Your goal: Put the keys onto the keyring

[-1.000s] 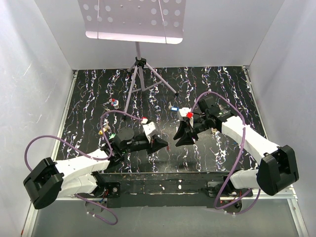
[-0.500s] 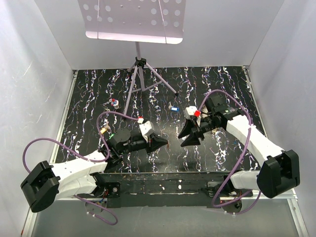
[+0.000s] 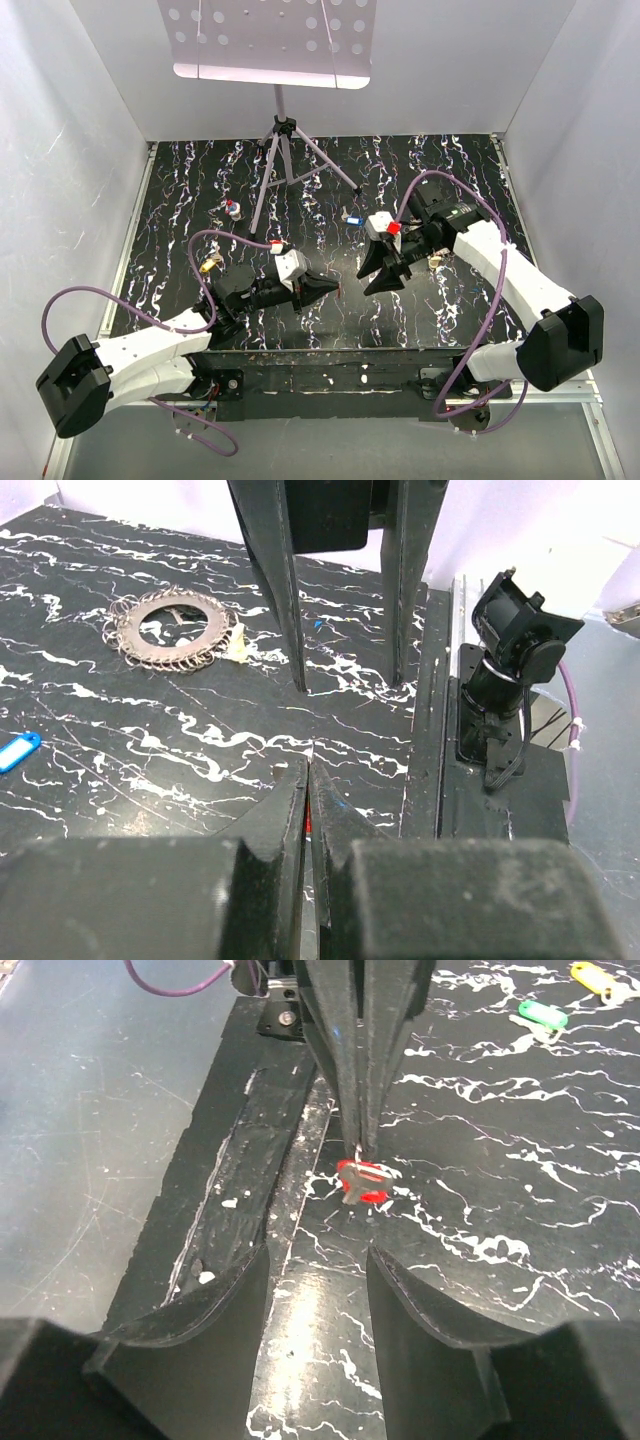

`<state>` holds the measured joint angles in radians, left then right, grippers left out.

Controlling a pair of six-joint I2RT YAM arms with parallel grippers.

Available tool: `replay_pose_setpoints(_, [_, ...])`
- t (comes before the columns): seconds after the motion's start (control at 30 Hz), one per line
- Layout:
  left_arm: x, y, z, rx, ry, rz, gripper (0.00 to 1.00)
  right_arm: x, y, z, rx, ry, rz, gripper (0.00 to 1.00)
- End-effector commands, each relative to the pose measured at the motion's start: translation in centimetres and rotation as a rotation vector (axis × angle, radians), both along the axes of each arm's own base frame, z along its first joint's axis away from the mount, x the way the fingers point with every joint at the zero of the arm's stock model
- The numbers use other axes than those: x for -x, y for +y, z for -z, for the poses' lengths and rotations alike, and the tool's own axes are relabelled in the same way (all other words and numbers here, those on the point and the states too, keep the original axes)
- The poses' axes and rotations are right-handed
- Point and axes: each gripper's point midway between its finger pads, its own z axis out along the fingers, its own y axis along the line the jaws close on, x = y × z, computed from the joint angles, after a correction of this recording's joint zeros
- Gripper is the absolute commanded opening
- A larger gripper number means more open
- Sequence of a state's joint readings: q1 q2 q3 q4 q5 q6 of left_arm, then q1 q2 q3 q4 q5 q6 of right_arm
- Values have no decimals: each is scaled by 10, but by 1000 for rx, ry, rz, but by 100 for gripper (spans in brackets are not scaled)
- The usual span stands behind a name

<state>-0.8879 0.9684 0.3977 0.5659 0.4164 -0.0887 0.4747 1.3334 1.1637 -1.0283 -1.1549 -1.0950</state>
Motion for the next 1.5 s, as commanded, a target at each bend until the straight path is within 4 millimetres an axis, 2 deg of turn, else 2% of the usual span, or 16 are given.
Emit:
replay_pose_setpoints(0.0, [6, -2, -15, 40, -60, 33, 0, 2, 10, -15, -31, -16, -29, 51])
replay_pose_setpoints(0.37, [2, -10, -20, 109, 2, 12, 0, -7, 27, -23, -19, 0, -1, 44])
replay_pose_setpoints(0.83, [-5, -10, -16, 128, 35, -28, 0, 1, 29, -24, -29, 26, -16, 35])
replay_pose_setpoints(1.33, [-7, -9, -16, 165, 64, -49, 0, 1, 33, -15, -12, 51, -17, 32])
replay_pose_setpoints(1.47, [-7, -9, -17, 170, 69, -50, 0, 1, 34, -16, -13, 51, -16, 29])
